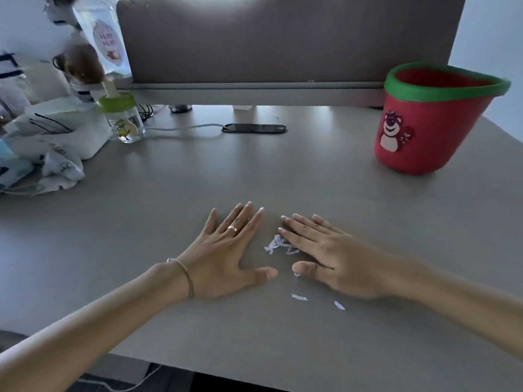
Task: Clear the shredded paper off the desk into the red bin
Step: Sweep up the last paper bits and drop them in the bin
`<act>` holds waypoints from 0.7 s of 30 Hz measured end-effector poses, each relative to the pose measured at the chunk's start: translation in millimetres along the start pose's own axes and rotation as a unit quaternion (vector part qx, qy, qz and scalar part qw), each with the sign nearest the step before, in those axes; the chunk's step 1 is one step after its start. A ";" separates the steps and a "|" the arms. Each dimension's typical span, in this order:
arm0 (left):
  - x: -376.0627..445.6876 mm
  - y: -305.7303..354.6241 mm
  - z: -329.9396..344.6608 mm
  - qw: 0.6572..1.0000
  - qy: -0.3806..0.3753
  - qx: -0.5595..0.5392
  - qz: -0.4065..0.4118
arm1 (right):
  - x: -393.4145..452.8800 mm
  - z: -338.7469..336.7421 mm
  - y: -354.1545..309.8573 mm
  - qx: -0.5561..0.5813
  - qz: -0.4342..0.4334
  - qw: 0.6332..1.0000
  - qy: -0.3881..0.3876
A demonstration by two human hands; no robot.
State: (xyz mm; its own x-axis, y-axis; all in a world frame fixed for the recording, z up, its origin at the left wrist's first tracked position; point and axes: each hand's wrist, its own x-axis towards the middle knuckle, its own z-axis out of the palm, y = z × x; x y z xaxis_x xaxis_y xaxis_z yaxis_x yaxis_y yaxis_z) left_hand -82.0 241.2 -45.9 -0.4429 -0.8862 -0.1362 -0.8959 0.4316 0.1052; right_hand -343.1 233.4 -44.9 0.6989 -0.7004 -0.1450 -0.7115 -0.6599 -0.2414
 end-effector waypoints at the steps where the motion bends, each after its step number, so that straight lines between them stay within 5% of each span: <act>1: 6.8 1.0 -0.7 1.000 -0.003 -0.002 -0.001 | -5.5 0.2 -2.1 0.009 -0.003 1.000 0.001; 11: -9.7 48.9 3.9 0.988 -0.019 -0.023 0.151 | -76.6 8.5 -3.9 -0.045 0.069 0.997 -0.013; 21: -32.2 34.9 3.8 0.999 -0.004 0.012 0.034 | -23.0 9.2 -9.8 0.008 -0.003 1.000 0.028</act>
State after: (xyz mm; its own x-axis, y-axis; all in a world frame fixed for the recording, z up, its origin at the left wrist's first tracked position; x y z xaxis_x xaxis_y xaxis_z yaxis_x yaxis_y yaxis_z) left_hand -99.1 285.5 -41.5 -0.5021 -0.8539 -0.1369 -0.8647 0.4940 0.0904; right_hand -351.5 258.5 -48.0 0.6978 -0.7107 -0.0892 -0.7054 -0.6601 -0.2581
